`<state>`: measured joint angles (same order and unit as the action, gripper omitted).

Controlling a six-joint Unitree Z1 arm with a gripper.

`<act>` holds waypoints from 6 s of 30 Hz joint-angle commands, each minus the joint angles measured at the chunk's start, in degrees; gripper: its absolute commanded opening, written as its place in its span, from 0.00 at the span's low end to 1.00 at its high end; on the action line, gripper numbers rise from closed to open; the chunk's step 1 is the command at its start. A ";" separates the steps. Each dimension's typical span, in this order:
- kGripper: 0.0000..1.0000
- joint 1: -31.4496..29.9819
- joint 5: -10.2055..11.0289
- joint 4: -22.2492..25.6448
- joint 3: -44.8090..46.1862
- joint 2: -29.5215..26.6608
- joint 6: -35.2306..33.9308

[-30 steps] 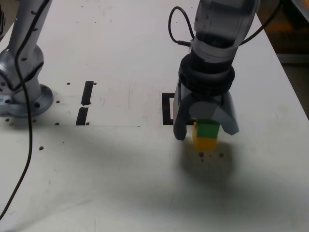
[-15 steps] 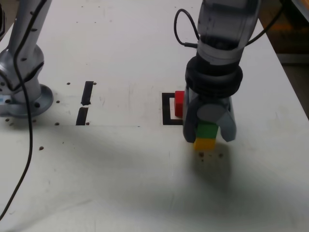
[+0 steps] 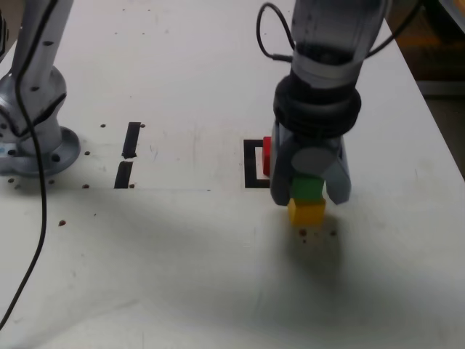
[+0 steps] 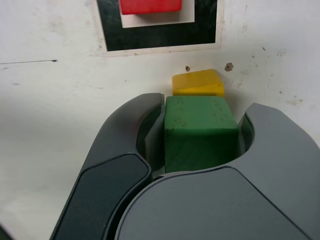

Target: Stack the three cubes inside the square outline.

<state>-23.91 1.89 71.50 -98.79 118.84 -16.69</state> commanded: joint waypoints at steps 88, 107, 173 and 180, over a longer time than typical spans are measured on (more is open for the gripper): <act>0.99 32.13 2.47 -7.85 30.46 -21.63 18.07; 0.99 12.18 1.10 -0.10 14.24 -18.51 4.58; 0.88 2.03 -10.13 -13.65 9.23 3.57 0.96; 0.55 2.03 -10.37 -14.05 10.22 3.66 0.51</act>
<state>-21.77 -8.63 57.72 -88.83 122.49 -16.12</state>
